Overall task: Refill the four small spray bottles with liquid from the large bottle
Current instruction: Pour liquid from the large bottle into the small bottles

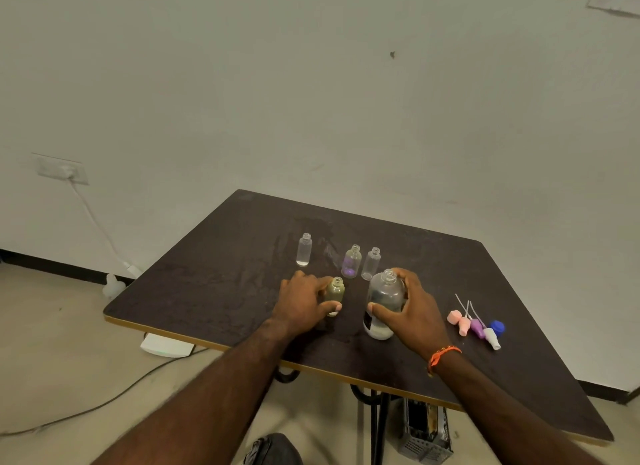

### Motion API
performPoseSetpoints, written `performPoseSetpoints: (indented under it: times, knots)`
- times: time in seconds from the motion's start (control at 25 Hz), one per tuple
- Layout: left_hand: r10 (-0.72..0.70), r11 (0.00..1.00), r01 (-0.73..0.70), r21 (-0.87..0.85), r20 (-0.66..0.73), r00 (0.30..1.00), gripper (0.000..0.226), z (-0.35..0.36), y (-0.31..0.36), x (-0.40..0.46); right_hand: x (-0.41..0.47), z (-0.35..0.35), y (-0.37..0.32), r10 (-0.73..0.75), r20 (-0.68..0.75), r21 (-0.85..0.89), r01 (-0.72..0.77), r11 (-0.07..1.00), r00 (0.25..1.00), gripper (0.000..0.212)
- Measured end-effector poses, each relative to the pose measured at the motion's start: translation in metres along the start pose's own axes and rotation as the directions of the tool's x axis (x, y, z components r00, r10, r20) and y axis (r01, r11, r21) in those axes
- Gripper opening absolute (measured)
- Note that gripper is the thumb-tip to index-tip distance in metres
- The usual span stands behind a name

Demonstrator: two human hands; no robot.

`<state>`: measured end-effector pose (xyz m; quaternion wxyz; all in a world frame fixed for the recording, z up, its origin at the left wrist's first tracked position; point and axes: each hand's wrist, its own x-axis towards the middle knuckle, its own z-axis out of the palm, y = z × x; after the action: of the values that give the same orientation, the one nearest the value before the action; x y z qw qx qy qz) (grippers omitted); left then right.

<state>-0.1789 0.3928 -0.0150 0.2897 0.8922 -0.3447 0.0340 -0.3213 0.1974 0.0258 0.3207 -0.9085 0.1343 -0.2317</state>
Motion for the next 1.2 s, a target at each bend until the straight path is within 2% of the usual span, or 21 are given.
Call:
performPoseSetpoints:
  times: [0.24,0.4,0.68,0.92,1.2]
  knots:
    - [-0.029,0.998,0.027,-0.065,-0.025,0.999,0.048,0.009,-0.002,0.002,0.003,0.017,-0.001,0.013,-0.035,0.102,-0.010,0.995,0.999,0.075]
    - [-0.039,0.998,0.037,-0.045,-0.047,0.998,0.033,0.012,-0.002,0.003,0.005,0.017,0.005,0.005,-0.010,0.137,-0.004,0.991,1.000,0.074]
    - [-0.242,0.959,0.266,0.101,-0.206,0.948,0.033,-0.009,-0.040,0.019,0.002,0.028,0.015,0.005,-0.031,0.224,0.002,0.975,1.000,0.081]
    - [-0.335,0.941,0.337,-0.033,-0.233,0.913,0.033,-0.021,-0.101,0.064,0.009,0.034,0.030,-0.005,-0.017,0.274,0.009,0.962,1.000,0.084]
    - [-0.317,0.947,0.299,-0.120,-0.195,0.928,0.047,-0.012,-0.123,0.103,0.010,0.034,0.033,-0.006,0.013,0.317,0.002,0.948,1.000,0.085]
